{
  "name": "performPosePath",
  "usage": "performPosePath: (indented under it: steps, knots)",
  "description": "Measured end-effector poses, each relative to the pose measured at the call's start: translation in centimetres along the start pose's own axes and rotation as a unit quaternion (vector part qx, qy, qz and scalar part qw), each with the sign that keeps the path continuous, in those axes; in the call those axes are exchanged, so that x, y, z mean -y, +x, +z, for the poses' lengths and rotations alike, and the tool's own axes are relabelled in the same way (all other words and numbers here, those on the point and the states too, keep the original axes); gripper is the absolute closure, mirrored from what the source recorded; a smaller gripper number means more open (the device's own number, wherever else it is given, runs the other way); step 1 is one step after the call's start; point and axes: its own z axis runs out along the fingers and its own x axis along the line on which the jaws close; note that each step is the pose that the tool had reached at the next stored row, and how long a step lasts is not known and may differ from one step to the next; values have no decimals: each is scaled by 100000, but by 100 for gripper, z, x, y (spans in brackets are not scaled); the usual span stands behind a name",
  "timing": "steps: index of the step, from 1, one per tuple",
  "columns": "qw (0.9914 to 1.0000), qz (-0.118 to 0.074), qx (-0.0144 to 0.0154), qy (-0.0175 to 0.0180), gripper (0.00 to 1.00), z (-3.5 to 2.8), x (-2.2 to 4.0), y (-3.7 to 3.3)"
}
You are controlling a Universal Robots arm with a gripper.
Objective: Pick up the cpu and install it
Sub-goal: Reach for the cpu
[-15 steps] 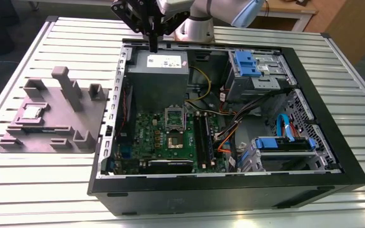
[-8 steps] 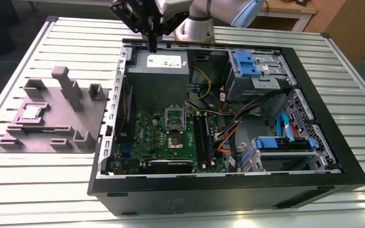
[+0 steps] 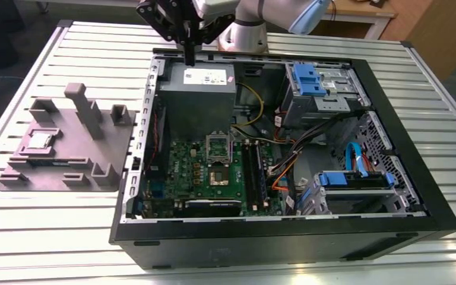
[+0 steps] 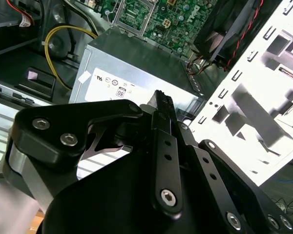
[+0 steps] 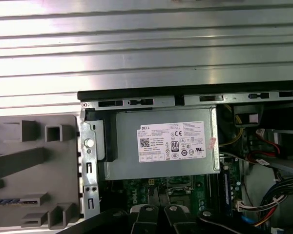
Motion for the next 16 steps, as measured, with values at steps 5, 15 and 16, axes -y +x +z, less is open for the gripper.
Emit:
performPosePath:
  steps: [5, 15, 16]
  knots:
    - [100000, -3, -6, 3, 90, 1, 1, 10]
    - [100000, 2, -14, 3, 90, 3, 3, 34]
    - [100000, 0, -13, -2, 90, 4, 3, 36]
